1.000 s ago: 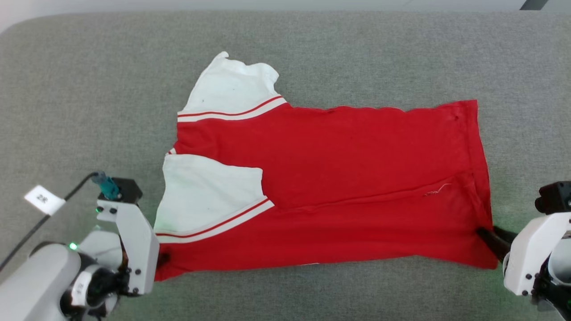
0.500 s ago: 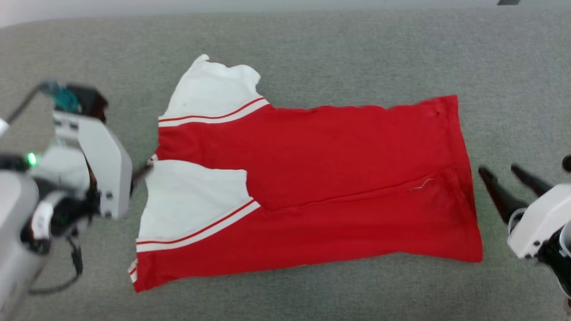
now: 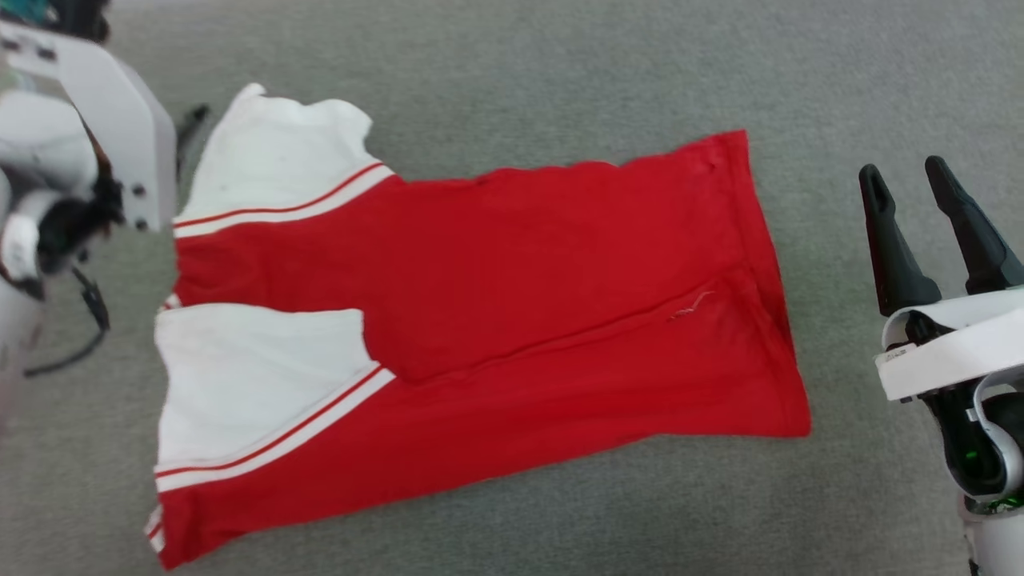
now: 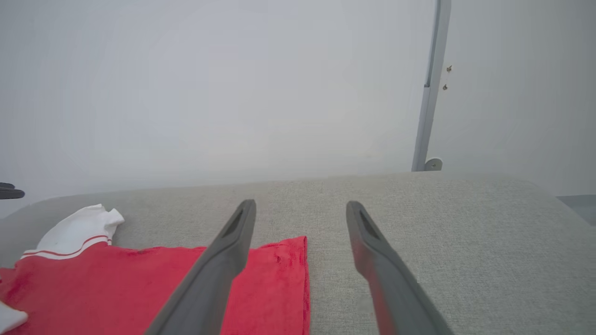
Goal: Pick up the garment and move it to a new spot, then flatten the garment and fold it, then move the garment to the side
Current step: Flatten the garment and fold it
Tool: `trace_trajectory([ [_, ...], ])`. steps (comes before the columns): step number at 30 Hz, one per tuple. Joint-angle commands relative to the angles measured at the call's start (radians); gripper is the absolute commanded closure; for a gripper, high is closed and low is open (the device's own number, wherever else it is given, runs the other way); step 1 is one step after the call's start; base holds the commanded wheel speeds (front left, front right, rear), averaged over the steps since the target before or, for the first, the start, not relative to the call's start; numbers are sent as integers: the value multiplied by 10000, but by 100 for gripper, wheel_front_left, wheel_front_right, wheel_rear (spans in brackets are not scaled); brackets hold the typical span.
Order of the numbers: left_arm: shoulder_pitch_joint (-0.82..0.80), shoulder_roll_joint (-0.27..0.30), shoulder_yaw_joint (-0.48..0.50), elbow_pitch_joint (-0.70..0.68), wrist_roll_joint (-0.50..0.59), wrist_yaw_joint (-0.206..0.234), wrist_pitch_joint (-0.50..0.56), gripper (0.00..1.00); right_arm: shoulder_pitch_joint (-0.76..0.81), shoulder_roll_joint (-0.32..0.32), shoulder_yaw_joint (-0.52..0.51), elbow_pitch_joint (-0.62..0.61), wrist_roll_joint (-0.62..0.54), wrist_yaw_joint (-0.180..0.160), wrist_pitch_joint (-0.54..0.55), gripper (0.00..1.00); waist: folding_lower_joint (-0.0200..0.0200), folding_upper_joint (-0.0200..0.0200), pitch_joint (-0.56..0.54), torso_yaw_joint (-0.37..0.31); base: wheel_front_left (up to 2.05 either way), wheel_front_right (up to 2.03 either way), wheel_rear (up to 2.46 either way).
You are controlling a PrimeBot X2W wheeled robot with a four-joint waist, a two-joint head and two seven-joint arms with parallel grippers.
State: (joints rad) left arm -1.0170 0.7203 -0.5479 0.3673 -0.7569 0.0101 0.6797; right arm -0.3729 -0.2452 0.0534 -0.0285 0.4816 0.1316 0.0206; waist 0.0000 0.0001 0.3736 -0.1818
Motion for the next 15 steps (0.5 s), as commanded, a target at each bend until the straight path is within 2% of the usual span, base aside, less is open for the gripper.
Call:
trace_trajectory([
  [1, -260, -24, 8, 178, 67, -131, -67, 0, -104, 51, 70, 64, -57, -20, -177, 0, 0, -1, 427, -437, 0, 0, 0],
  [8, -1426, -193, -205, 1619, 201, -672, 226, 0, -224, 162, 449, 475, 26, -18, -855, 0, 0, -1, 990, -967, 0, 0, 0],
  [15, -2270, -365, -476, 3078, 202, -876, 1063, 0, -384, 261, 621, 932, 98, -20, -1258, 0, 0, -1, 1400, -1256, 0, 0, 0],
])
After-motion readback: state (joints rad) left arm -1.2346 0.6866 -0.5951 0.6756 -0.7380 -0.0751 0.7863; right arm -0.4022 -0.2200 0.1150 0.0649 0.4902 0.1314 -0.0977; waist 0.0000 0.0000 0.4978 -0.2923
